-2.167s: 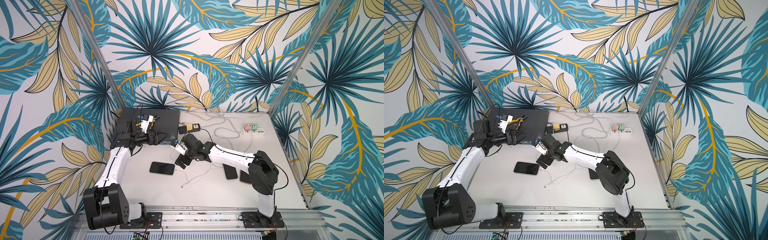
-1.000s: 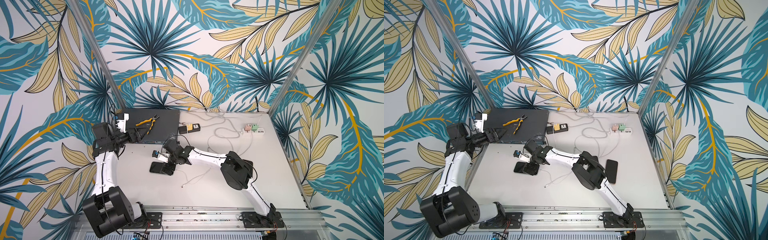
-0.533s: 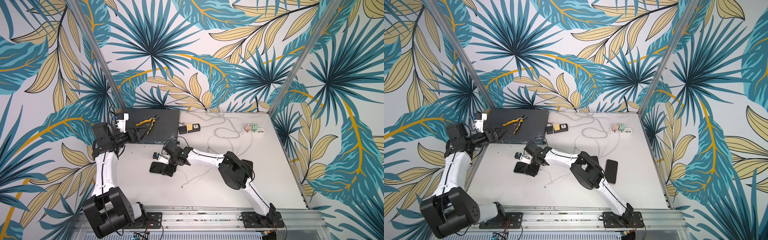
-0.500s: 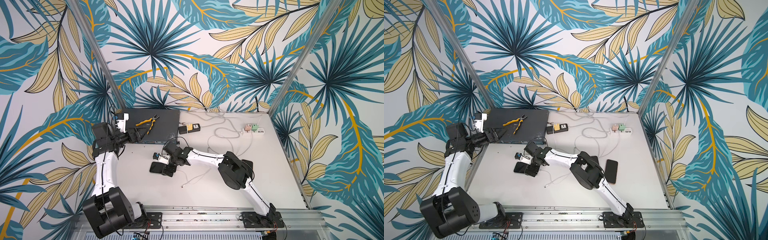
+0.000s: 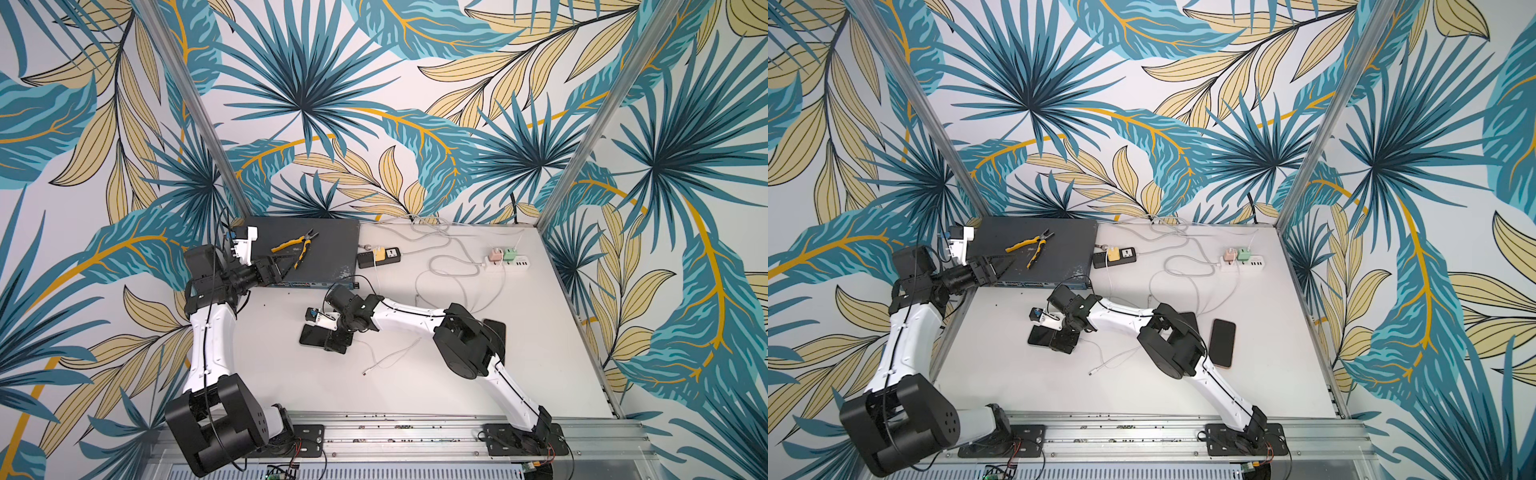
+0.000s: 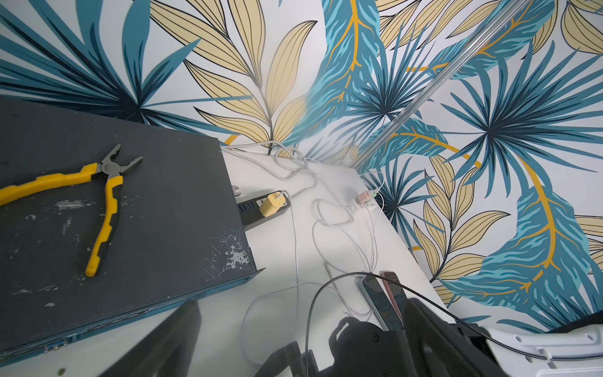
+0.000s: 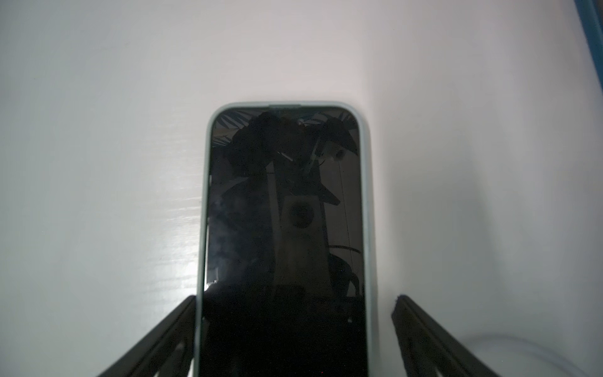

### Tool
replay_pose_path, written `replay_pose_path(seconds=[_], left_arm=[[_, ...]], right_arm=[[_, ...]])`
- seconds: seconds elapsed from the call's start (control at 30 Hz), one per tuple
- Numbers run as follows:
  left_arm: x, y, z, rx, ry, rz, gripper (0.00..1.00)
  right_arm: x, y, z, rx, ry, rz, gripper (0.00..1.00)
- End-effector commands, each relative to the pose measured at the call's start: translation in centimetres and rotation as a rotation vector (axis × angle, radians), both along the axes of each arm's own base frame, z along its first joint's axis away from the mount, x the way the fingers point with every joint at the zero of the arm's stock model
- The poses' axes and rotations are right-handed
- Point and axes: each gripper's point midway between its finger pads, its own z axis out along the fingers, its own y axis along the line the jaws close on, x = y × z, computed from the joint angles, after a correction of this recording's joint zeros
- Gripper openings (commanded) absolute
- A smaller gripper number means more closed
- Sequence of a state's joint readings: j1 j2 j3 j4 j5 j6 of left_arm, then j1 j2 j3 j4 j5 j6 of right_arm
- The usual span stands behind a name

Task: Unplug the charging cable from the phone
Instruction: Pick up the phone at the center of the board.

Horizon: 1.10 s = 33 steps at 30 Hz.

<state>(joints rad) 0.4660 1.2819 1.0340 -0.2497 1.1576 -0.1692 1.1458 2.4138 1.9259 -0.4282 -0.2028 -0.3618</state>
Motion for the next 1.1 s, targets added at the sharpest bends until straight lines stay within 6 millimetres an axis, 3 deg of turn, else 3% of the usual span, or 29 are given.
replay_pose_path(seconds=[0.0, 0.2, 0.43, 0.67, 1.07], left_arm=[[-0.3, 0.1, 0.5, 0.008, -0.032, -0.004, 1.0], [-0.3, 0.0, 0.6, 0.008, -0.034, -0.007, 1.0], [-0.3, 0.1, 0.6, 0.008, -0.034, -0.006, 1.0], [-0.3, 0.0, 0.6, 0.008, -0.036, -0.008, 1.0], [-0.4, 0.0, 0.5, 0.012, -0.034, -0.008, 1.0]], right_arm=[[-0.7, -0.8, -2.6, -0.083, -0.004, 0.014, 0.89], [-0.4, -0.8, -2.5, -0.098, -0.068, 0.018, 0.8], [-0.1, -0.4, -0.8, -0.072, -0.102, 0.013, 0.65], [0.2, 0.6, 2.6, 0.016, -0.071, -0.018, 0.55], [2.6, 1.1, 8.3, 0.214, 0.186, -0.176, 0.47]])
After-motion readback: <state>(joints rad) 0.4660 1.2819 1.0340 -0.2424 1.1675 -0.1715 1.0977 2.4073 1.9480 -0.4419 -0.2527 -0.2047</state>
